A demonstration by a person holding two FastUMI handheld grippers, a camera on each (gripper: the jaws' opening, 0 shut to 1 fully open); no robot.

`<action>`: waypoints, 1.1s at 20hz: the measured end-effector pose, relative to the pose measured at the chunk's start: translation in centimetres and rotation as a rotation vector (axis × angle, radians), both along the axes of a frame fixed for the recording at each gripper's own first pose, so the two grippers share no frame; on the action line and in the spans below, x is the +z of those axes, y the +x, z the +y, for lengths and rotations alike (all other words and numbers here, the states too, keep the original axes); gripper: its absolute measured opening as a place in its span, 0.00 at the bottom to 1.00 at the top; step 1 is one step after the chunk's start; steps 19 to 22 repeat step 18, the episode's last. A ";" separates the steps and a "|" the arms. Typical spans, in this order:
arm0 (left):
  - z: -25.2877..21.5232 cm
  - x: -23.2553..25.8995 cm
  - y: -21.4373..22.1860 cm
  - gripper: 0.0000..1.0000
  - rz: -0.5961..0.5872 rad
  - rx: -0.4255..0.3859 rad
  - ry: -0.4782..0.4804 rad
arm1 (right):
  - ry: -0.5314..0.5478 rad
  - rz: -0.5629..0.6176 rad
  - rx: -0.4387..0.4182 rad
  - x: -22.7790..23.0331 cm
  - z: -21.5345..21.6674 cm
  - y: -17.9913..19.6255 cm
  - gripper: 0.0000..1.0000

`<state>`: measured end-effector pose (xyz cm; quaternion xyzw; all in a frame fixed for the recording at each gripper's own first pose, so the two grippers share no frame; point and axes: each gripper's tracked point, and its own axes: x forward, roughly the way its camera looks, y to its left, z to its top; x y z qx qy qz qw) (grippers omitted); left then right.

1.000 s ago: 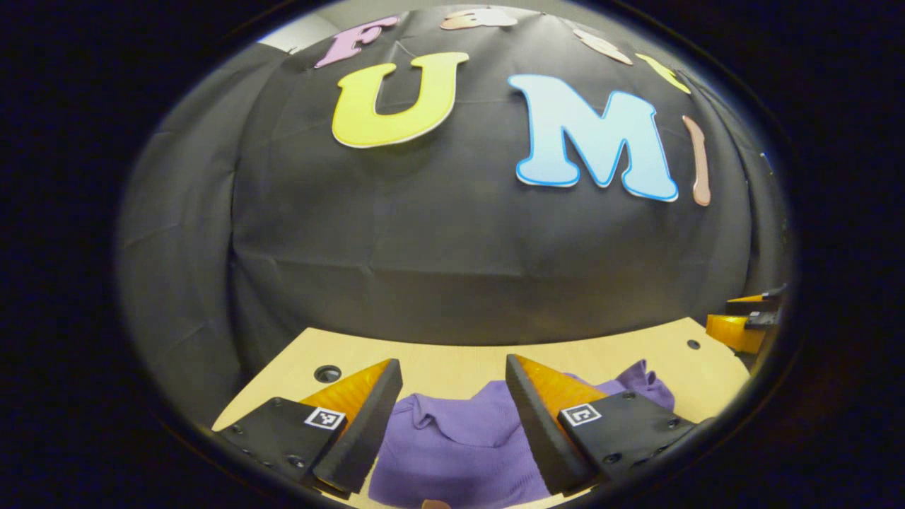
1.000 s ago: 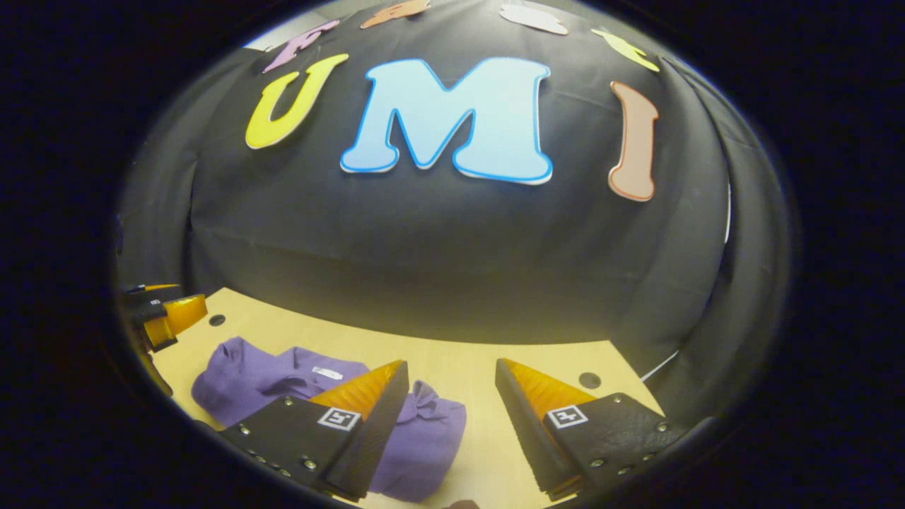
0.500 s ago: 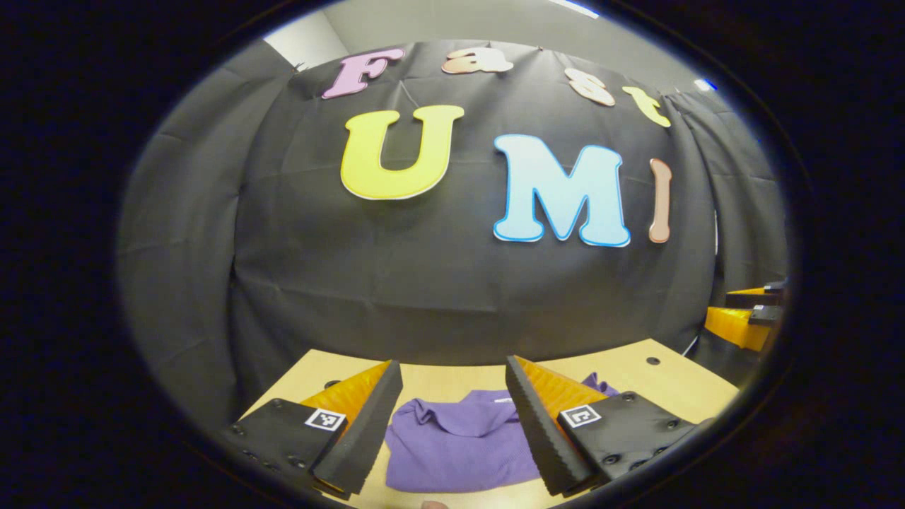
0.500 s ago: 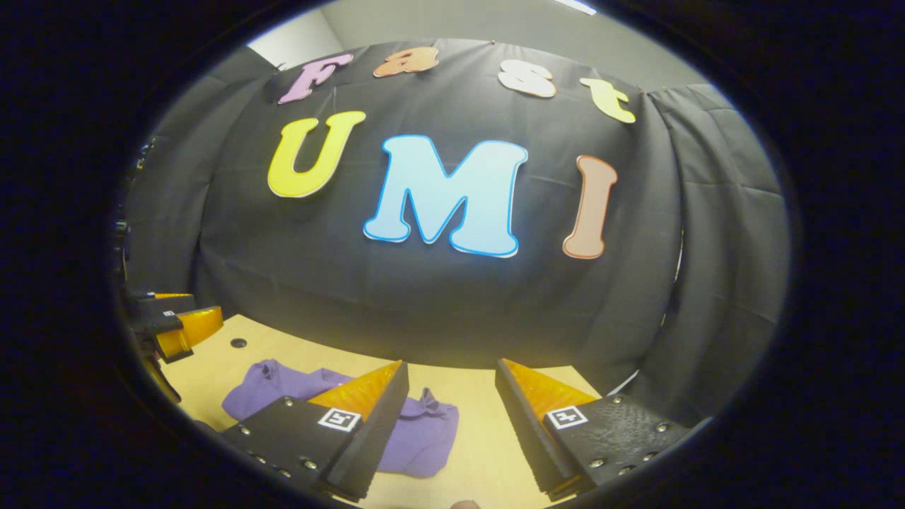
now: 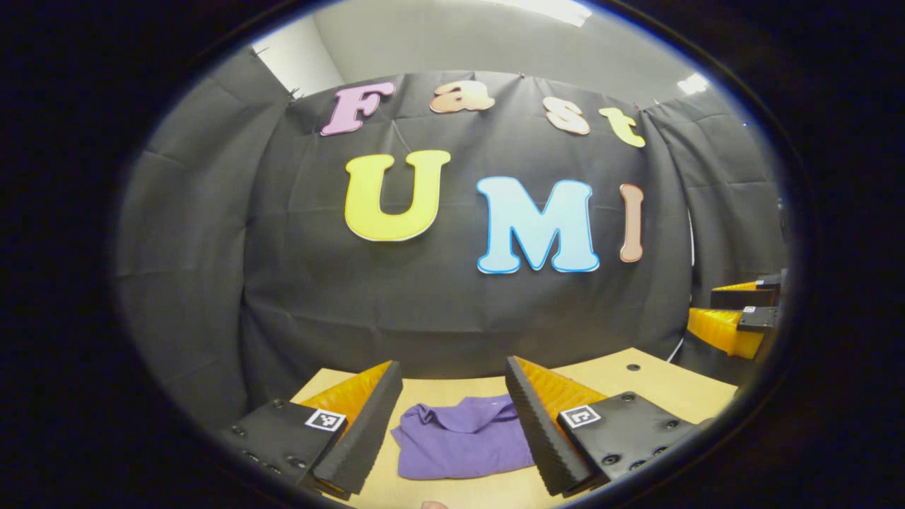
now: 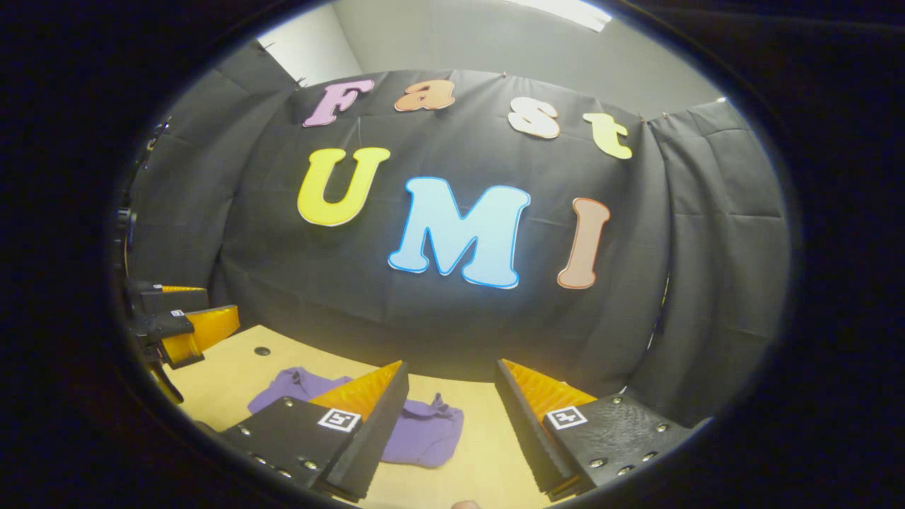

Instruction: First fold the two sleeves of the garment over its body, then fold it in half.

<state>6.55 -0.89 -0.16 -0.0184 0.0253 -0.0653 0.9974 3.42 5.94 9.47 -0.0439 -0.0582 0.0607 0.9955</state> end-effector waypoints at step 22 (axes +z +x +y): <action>0.9 4.0 -8.2 0.94 -0.044 0.114 -0.103 | -0.022 -0.061 0.091 1.3 -0.9 -3.5 0.81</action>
